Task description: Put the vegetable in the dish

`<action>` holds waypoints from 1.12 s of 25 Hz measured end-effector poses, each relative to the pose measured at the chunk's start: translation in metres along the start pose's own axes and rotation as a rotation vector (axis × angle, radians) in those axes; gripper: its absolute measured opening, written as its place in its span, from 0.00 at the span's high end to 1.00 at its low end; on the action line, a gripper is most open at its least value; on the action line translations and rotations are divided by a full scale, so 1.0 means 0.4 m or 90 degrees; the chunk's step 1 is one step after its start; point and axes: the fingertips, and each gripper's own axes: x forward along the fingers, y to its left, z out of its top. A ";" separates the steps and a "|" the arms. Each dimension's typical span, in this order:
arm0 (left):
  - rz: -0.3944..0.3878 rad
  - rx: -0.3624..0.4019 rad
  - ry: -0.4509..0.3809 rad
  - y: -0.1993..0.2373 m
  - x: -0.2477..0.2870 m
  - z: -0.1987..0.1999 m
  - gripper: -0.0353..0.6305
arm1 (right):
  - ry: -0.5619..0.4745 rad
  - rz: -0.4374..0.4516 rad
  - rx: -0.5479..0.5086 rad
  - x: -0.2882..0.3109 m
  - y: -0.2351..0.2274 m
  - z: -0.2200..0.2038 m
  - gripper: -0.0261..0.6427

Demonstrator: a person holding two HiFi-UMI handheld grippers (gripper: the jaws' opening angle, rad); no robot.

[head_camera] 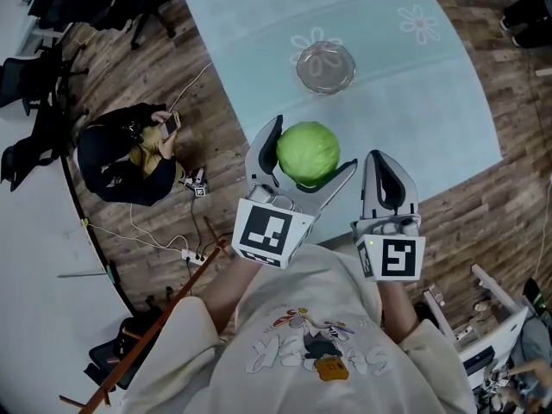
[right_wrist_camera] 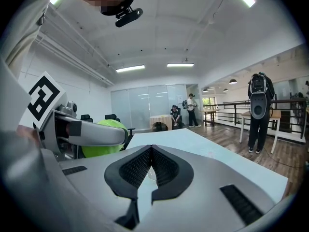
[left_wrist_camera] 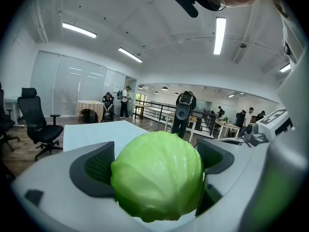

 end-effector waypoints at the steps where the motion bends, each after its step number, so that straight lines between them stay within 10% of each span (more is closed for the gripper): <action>1: -0.001 0.000 0.000 0.010 0.011 0.000 0.13 | 0.002 -0.003 0.001 0.013 -0.004 -0.002 0.93; 28: -0.029 -0.034 0.080 0.215 0.327 -0.139 0.13 | 0.056 -0.064 0.012 0.307 -0.119 -0.121 0.93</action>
